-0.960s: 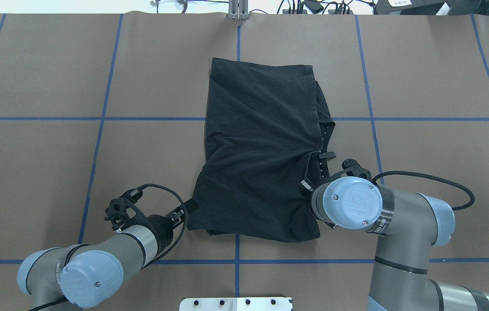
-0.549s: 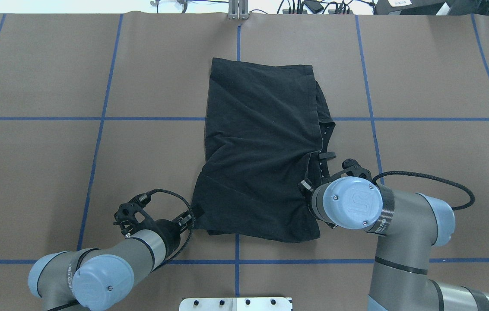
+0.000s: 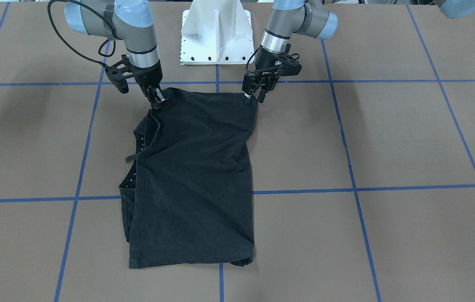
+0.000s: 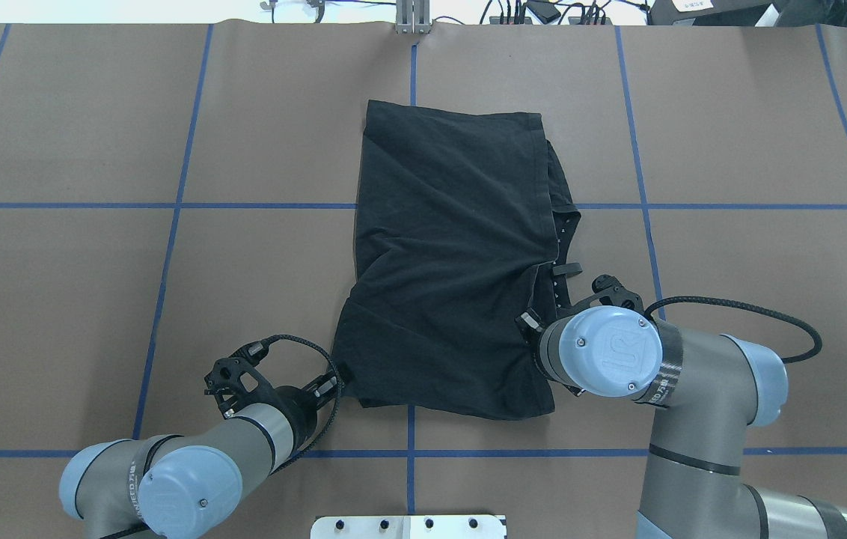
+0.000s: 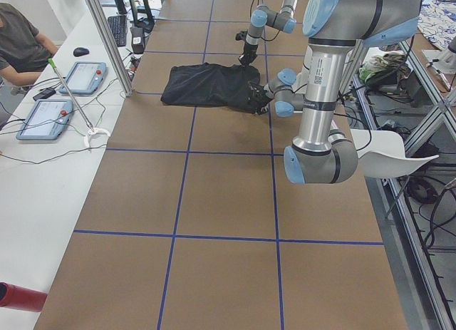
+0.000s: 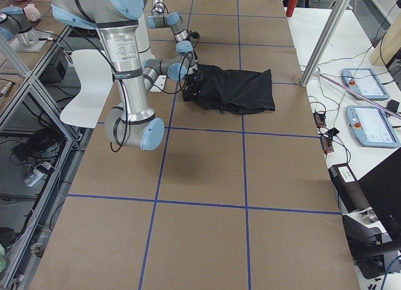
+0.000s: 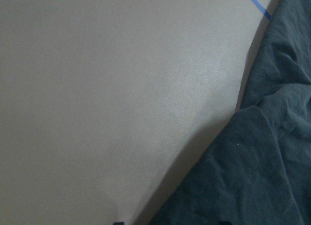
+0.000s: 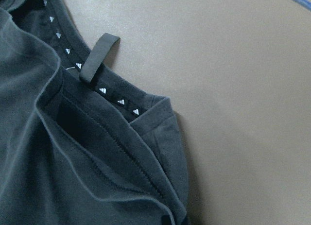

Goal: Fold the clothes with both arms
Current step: 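Grasp the shirt's near corners with both grippers and tug them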

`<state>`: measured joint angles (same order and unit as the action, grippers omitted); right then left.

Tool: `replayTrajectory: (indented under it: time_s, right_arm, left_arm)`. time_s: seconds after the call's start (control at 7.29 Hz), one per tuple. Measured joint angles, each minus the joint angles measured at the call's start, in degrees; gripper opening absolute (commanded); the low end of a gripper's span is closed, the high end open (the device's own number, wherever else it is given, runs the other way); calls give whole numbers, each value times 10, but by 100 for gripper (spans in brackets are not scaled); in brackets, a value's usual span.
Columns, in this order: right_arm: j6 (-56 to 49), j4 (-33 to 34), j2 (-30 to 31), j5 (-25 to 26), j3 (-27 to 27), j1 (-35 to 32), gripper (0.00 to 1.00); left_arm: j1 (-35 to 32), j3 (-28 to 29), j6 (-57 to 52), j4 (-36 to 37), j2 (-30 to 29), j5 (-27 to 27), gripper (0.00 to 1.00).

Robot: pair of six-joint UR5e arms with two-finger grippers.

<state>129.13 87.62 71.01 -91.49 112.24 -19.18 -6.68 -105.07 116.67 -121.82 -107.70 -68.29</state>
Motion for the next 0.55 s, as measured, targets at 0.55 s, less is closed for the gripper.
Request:
replayTrajectory:
  time_s: [0.55]
  right_arm:
    - [0, 0, -1, 0, 0, -2, 0]
  left_arm:
    - [2, -7, 12, 1, 0, 0, 0]
